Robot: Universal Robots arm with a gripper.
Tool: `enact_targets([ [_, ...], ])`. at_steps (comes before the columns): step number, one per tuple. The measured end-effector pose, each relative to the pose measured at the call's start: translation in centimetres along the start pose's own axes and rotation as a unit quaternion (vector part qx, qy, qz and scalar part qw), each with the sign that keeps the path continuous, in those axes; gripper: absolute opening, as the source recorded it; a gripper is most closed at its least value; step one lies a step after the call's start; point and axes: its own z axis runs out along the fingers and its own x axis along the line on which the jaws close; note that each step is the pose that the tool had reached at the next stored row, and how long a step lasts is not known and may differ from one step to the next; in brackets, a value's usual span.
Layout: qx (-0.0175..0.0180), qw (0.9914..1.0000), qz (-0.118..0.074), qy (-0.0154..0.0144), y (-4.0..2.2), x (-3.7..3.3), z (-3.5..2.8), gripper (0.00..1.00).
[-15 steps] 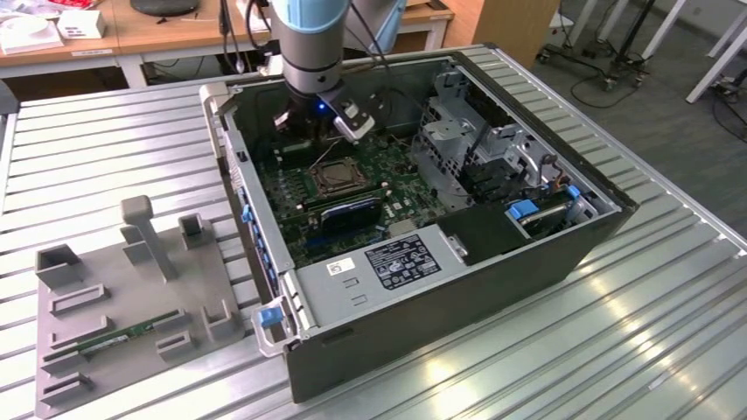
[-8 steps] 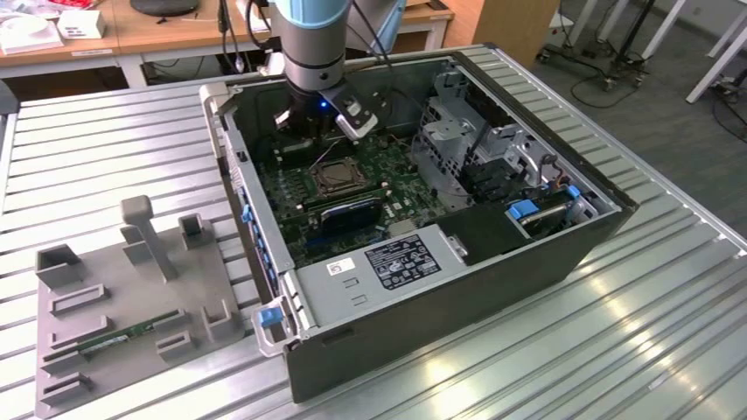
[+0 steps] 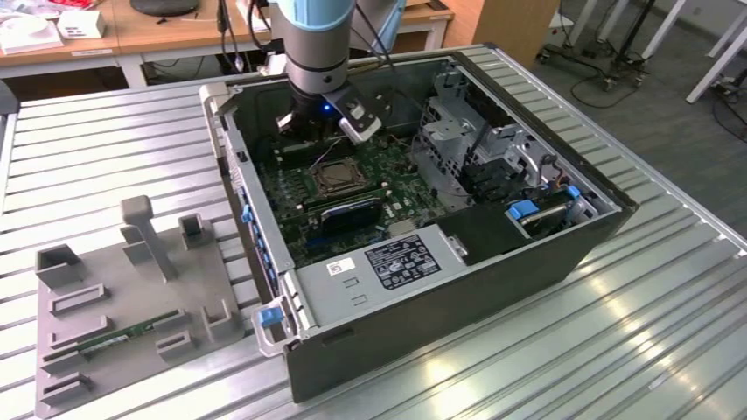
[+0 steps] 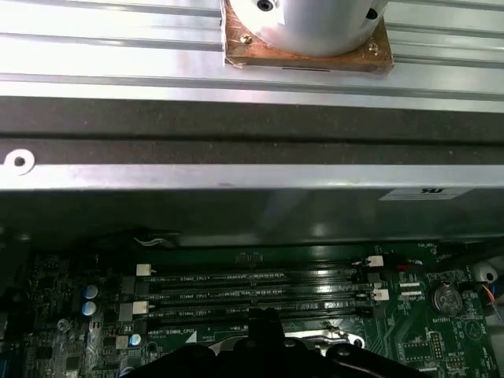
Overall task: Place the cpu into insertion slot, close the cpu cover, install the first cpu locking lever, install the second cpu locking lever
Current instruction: 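Install the first cpu locking lever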
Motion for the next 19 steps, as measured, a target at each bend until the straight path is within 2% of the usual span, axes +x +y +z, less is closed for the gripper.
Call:
enact_targets([
  [11, 0.0000, 1.00000, 0.000, 0.0000, -0.11, -1.30, 0.07, 0.11],
  [19, 0.0000, 1.00000, 0.000, 0.0000, -0.18, -1.49, 0.33, 0.11],
])
